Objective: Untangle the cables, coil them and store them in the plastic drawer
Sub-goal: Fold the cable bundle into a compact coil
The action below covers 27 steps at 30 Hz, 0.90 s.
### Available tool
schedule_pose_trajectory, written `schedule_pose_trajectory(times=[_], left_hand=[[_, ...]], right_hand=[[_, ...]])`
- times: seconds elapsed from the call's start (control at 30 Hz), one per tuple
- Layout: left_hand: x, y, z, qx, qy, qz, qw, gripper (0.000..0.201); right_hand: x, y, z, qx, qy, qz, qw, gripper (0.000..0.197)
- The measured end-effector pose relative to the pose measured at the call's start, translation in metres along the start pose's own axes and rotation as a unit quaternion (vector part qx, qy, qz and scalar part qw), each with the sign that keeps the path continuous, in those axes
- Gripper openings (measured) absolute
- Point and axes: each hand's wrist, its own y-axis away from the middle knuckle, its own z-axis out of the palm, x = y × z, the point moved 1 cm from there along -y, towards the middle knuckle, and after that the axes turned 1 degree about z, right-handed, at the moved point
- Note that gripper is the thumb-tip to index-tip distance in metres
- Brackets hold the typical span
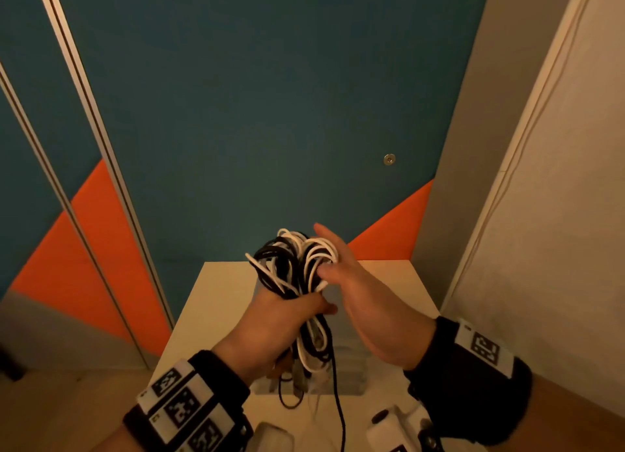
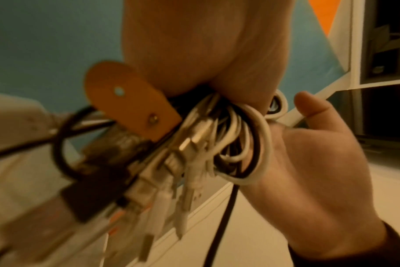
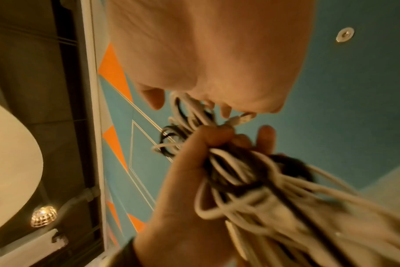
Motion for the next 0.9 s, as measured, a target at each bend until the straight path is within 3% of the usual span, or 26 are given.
schedule_pose_trajectory(times=[0.1,0.2,0.33,0.5,0.6,0.7,0.83,0.9], left_hand=[[0.013,0.002,-0.002,0.030,0.006,0.043,0.999,0.026],[0.015,0.001,-0.002,0.078,0.015,0.042,0.996,0.027],[0.019,0.002,0.005,0.102,-0.008,0.057,0.993,0.036],[0.025,-0.001,0.012,0.117,0.003,0.091,0.989,0.036],[0.022,-0.004,0.019,0.147,0.040,0.076,0.985,0.035],[0.018,-0.008,0.018,0.177,0.080,0.030,0.980,0.025],[0.022,-0.011,0.012,0.156,0.088,-0.011,0.984,0.015],[0.028,-0.011,0.011,0.136,0.072,-0.020,0.988,0.012]], right_hand=[[0.023,0.004,-0.005,-0.014,0.085,-0.012,0.996,0.100],[0.044,0.013,-0.001,-0.051,0.141,-0.040,0.988,0.127],[0.044,0.006,0.008,-0.020,0.132,-0.106,0.985,0.116],[0.054,-0.003,0.009,0.046,0.131,-0.126,0.982,0.116],[0.057,0.001,0.013,0.051,0.092,-0.138,0.985,0.109],[0.061,0.004,0.016,0.045,0.071,-0.126,0.988,0.108],[0.076,0.004,0.007,0.041,0.067,-0.065,0.995,0.128],[0.082,0.007,0.001,0.023,0.051,-0.032,0.998,0.128]])
